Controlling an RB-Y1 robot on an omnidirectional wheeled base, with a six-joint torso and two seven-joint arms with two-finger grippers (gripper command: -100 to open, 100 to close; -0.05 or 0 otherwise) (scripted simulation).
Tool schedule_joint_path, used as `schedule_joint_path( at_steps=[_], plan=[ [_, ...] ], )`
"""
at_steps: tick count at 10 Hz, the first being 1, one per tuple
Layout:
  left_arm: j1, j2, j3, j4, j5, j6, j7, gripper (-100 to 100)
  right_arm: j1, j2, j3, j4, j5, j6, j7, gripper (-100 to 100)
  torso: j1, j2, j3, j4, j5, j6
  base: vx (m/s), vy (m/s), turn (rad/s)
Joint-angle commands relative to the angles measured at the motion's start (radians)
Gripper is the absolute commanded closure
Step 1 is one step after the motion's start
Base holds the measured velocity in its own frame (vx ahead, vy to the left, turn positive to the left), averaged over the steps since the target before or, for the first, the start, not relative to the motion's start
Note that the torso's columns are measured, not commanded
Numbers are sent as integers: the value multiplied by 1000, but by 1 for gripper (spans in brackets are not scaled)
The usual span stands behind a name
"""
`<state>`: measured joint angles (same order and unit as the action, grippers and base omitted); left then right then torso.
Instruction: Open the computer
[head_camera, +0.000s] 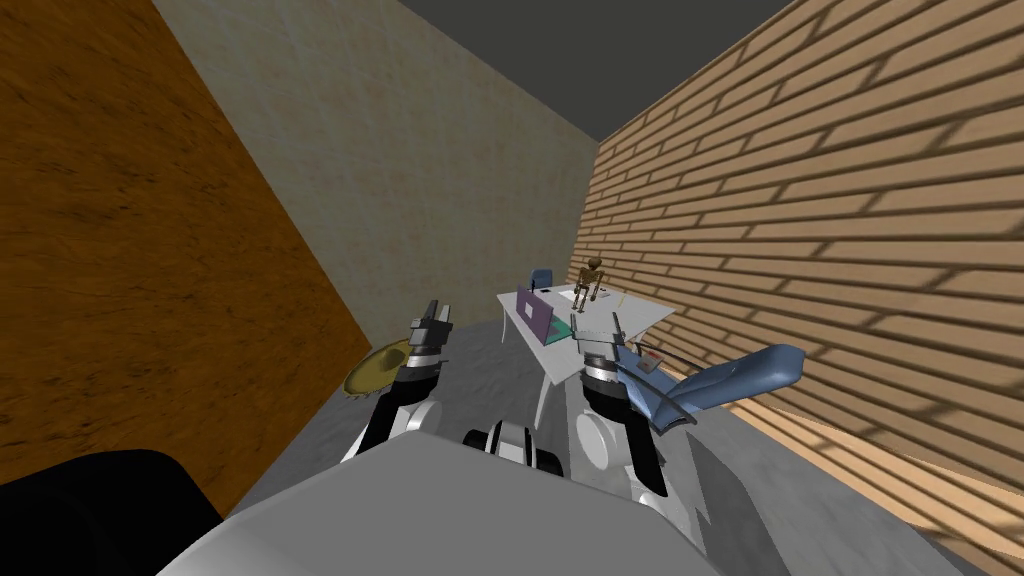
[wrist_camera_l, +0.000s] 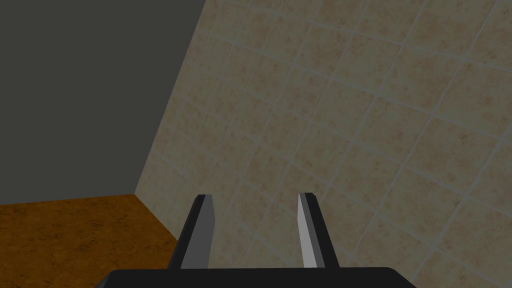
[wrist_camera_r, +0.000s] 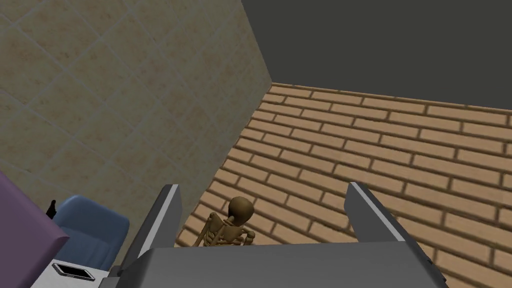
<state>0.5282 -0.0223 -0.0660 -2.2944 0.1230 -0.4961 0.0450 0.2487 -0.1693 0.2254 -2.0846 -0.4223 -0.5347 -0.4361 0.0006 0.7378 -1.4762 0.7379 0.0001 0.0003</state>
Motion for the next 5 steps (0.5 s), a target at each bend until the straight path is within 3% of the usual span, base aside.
schedule_joint_path(
  at_steps=[1,2,5],
  plan=[
    [0,0,0,0,0,0,0,0,-31,-1,25,28,-48,-6,-73,-100,-1,0,0,0,0,0,13,-106,76],
    [0,0,0,0,0,0,0,0,-56,-3,47,51,-90,-11,-103,-100,0,0,0,0,0,0,14,-107,126],
    [0,0,0,0,0,0,0,0,-82,-4,70,74,-131,-15,-187,-100,-2,0,0,0,0,0,7,-114,80]
  ],
)
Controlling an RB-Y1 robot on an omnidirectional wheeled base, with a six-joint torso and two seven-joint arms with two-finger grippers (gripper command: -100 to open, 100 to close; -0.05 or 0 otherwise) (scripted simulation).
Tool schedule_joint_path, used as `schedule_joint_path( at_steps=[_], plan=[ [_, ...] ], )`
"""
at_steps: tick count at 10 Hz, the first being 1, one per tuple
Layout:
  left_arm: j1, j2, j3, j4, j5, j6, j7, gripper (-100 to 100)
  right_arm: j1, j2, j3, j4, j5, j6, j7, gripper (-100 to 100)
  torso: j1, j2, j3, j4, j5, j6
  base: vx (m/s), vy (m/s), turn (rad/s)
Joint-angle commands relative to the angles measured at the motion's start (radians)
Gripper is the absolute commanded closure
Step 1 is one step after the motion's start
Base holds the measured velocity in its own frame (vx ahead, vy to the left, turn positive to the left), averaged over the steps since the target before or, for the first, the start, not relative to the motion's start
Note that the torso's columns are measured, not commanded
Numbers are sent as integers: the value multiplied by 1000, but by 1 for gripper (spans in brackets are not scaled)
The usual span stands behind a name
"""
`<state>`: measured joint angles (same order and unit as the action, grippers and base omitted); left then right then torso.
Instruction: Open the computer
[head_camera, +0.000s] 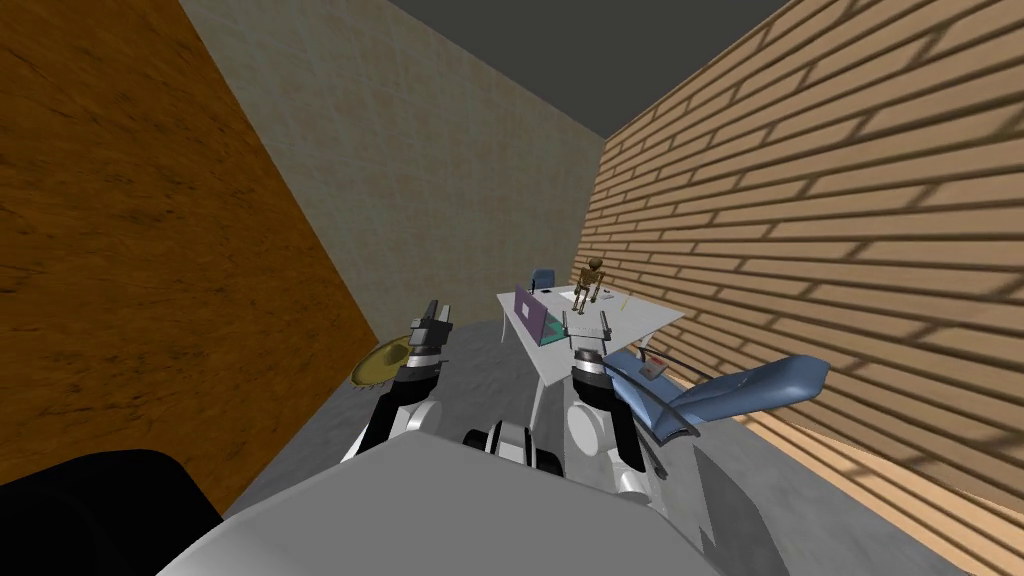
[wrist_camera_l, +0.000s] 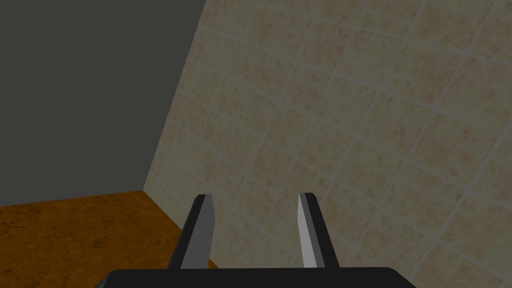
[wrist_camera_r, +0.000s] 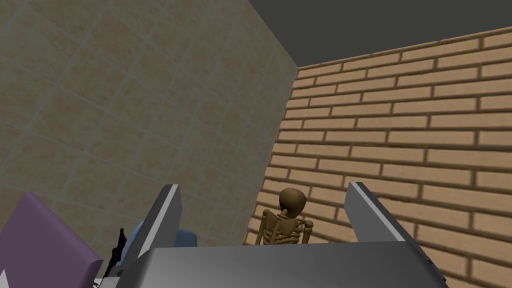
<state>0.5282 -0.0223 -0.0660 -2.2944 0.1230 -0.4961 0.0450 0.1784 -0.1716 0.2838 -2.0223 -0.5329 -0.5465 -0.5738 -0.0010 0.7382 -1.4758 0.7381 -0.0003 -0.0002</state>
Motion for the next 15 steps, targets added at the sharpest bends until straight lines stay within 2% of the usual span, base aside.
schedule_joint_path(
  at_steps=[1,2,3,4,5,6,7,8,9,11,12,13,14,15],
  plan=[
    [0,0,0,0,0,0,0,0,-36,-3,35,37,-62,-8,-78,-100,2,0,0,0,0,1,7,-117,114],
    [0,0,0,0,0,0,0,0,-36,-3,35,37,-62,-8,-107,-100,1,0,0,0,0,0,6,-111,77],
    [0,0,0,0,0,0,0,0,-61,-4,59,62,-103,-13,-135,-100,1,0,0,0,0,1,10,-117,134],
    [0,0,0,0,0,0,0,0,-61,-4,59,62,-103,-13,-163,-100,1,0,0,0,0,0,3,-94,65],
    [0,0,0,0,0,0,0,0,-85,-5,83,88,-143,-18,-193,-100,2,0,0,0,0,1,12,-117,125],
    [0,0,0,0,0,0,0,0,-85,-5,83,88,-143,-18,-221,-100,1,-1,0,0,0,0,19,-95,88],
    [0,0,0,0,0,0,0,0,-109,-6,107,115,-182,-23,-250,-100,2,-1,-1,0,0,0,12,-90,118],
    [0,0,0,0,0,0,0,0,-109,-6,107,115,-182,-23,-281,-100,2,0,0,0,0,0,5,-76,75],
    [0,0,0,0,0,0,0,0,-131,-7,132,142,-220,-28,-309,-100,2,0,0,0,1,0,16,-90,151],
    [0,0,0,0,0,0,0,0,-131,-7,132,142,-220,-28,-342,-100,1,0,0,0,0,1,10,-58,32],
    [0,0,0,0,0,0,0,0,-153,-9,156,169,-256,-34,-381,-100,3,0,0,0,1,0,7,-61,156],
    [0,0,0,0,0,0,0,0,-153,-9,156,169,-256,-34,-400,-100,1,0,0,0,0,0,6,-72,88],
    [0,0,0,0,0,0,0,0,-175,-10,180,196,-292,-39,-435,-100,0,0,0,0,0,1,16,-90,135],
    [0,0,0,0,0,0,0,0,-175,-10,180,196,-292,-39,-458,-100,-1,-1,0,0,0,0,11,-78,77]
  ],
)
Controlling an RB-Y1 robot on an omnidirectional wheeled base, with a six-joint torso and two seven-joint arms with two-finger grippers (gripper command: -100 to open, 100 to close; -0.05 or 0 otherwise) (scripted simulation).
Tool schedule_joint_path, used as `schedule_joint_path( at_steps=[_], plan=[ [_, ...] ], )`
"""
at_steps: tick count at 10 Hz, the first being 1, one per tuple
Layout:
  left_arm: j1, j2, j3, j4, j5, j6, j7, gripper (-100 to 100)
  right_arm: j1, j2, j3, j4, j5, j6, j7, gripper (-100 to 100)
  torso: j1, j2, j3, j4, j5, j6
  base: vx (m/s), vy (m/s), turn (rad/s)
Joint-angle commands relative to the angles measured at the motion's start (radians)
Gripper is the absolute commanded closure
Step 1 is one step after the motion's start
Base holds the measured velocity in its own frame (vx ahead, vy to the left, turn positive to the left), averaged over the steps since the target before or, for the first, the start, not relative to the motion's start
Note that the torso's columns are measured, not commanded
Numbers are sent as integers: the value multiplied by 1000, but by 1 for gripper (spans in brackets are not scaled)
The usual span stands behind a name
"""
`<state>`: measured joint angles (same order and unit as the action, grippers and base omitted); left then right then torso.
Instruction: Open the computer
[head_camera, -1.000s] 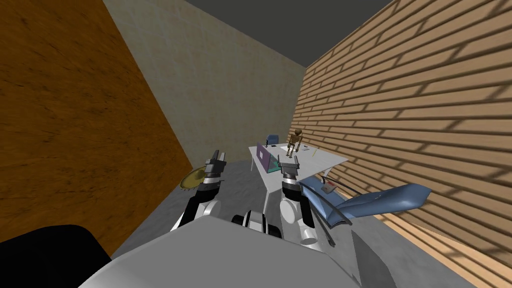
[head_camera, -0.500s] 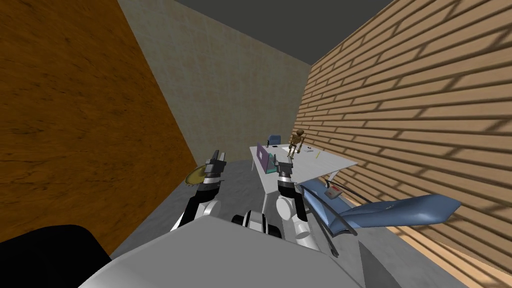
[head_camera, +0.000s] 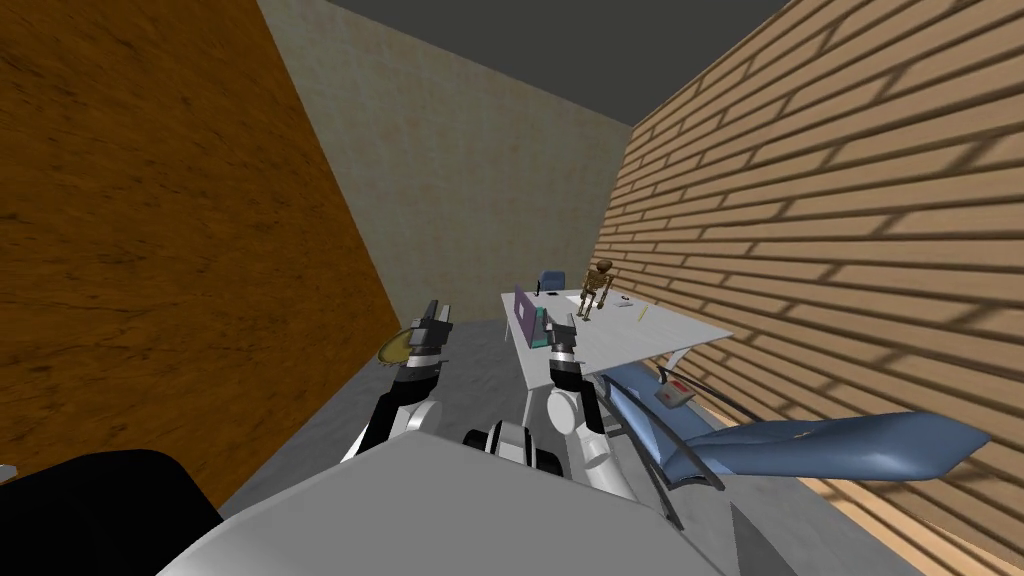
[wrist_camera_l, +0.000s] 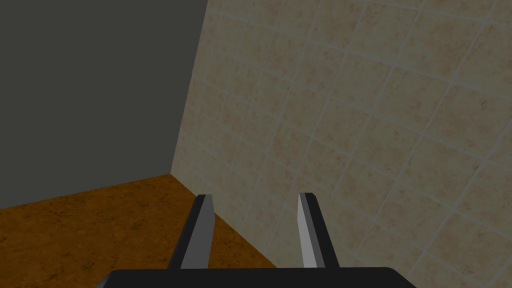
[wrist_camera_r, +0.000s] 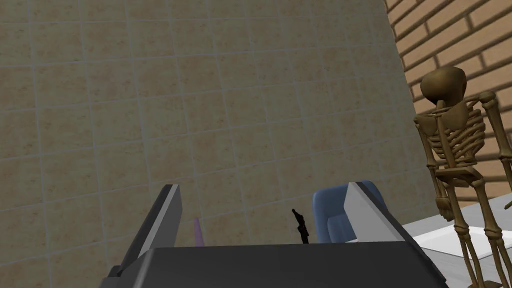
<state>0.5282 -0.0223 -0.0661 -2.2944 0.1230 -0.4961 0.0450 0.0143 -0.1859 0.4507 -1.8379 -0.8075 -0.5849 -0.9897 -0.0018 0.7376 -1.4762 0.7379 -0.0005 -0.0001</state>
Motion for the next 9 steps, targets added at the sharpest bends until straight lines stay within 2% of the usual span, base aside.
schedule_joint_path(
  at_steps=[1,2,3,4,5,6,7,8,9],
  plan=[
    [0,0,0,0,0,0,0,0,-31,2,37,39,-52,-6,-75,-100,2,0,0,0,0,0,2,-79,142],
    [0,0,0,0,0,0,0,0,-31,2,37,39,-52,-6,-98,-100,2,1,0,0,1,0,7,-65,77],
    [0,0,0,0,0,0,0,0,-50,-1,60,66,-85,-11,-131,-100,3,1,0,0,1,0,5,-69,158],
    [0,0,0,0,0,0,0,0,-50,-1,60,66,-85,-11,-153,-100,2,1,0,0,1,0,9,-61,72],
    [0,0,0,0,0,0,0,0,-69,-4,83,92,-116,-16,-187,-100,2,0,0,0,1,0,13,-71,117],
    [0,0,0,0,0,0,0,0,-69,-4,83,92,-116,-16,-207,-100,1,0,0,0,0,0,12,-60,92],
    [0,0,0,0,0,0,0,0,-87,-8,104,118,-146,-21,-240,-100,2,0,0,0,1,0,17,-57,142],
    [0,0,0,0,0,0,0,0,-87,-8,104,118,-146,-21,-258,-100,2,0,0,0,1,0,5,-53,73],
    [0,0,0,0,0,0,0,0,-103,-13,125,142,-175,-25,-290,-100,2,1,0,0,1,0,-6,-65,130]
  ],
)
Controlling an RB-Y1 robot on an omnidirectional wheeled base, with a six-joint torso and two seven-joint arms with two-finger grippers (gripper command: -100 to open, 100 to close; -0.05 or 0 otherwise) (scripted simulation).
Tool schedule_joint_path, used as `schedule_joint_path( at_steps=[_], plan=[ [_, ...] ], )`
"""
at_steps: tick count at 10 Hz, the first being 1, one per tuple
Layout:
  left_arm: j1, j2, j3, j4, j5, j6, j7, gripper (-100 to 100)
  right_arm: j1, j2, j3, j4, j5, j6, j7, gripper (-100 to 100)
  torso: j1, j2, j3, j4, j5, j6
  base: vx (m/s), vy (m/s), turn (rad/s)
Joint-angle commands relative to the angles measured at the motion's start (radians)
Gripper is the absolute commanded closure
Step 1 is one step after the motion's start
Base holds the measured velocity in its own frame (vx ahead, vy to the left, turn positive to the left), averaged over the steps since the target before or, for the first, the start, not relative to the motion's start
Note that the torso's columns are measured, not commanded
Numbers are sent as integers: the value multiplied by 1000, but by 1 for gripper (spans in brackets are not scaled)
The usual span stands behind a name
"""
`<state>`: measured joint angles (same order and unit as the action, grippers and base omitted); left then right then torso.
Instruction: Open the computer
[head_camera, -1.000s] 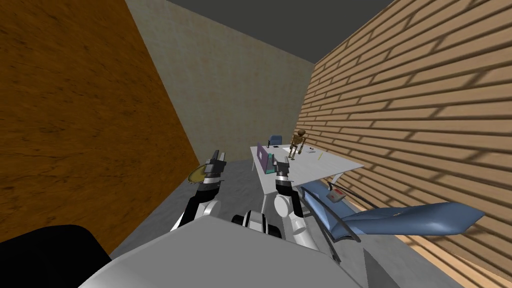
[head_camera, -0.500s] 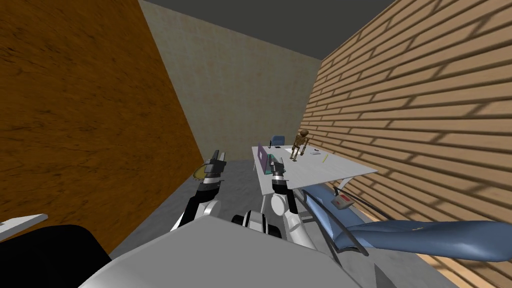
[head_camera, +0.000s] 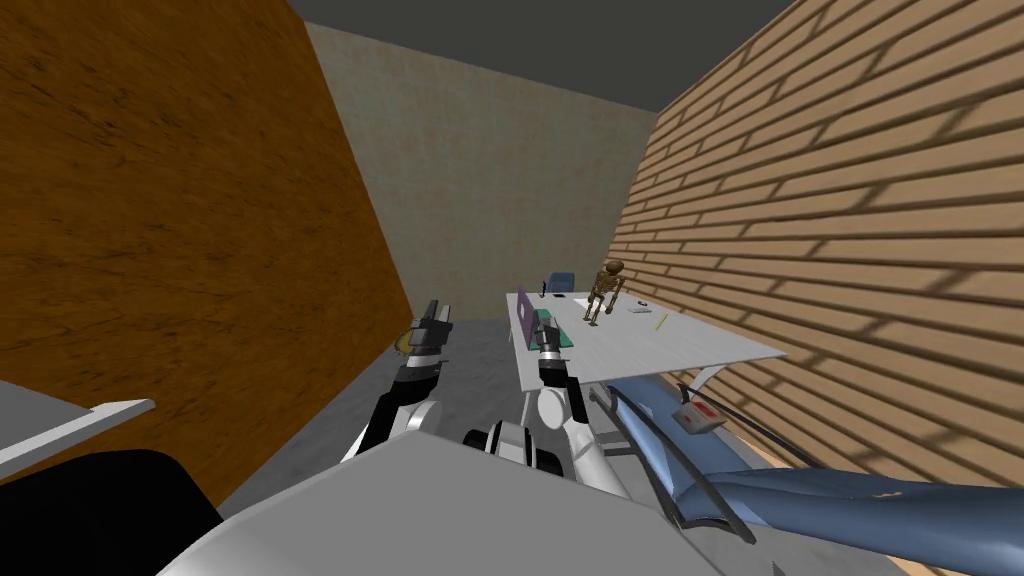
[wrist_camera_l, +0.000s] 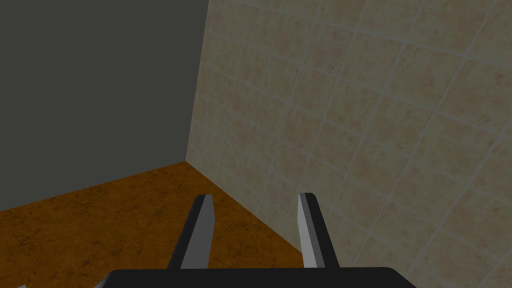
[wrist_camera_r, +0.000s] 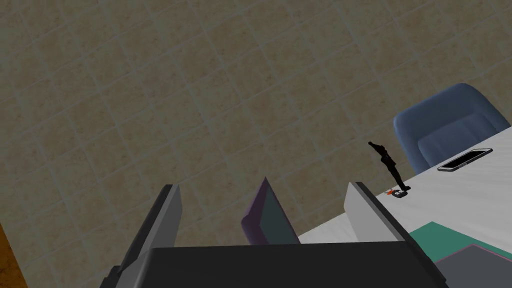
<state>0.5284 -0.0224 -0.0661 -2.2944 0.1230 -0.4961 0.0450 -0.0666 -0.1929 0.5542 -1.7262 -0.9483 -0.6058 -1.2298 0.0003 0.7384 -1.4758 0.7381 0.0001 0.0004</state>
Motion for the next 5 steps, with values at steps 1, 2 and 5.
schedule_joint_path(
  at_steps=[1,2,5],
  plan=[
    [0,0,0,0,0,0,0,0,-22,-6,22,31,-34,-5,-68,-100,-1,0,0,0,0,-1,2,-58,76],
    [0,0,0,0,0,0,0,0,-38,-11,42,54,-61,-9,-99,-100,0,0,0,0,0,0,5,-50,114],
    [0,0,0,0,0,0,0,0,-52,-16,61,75,-87,-13,-159,-100,-1,0,0,0,0,-1,-1,-54,87]
  ],
)
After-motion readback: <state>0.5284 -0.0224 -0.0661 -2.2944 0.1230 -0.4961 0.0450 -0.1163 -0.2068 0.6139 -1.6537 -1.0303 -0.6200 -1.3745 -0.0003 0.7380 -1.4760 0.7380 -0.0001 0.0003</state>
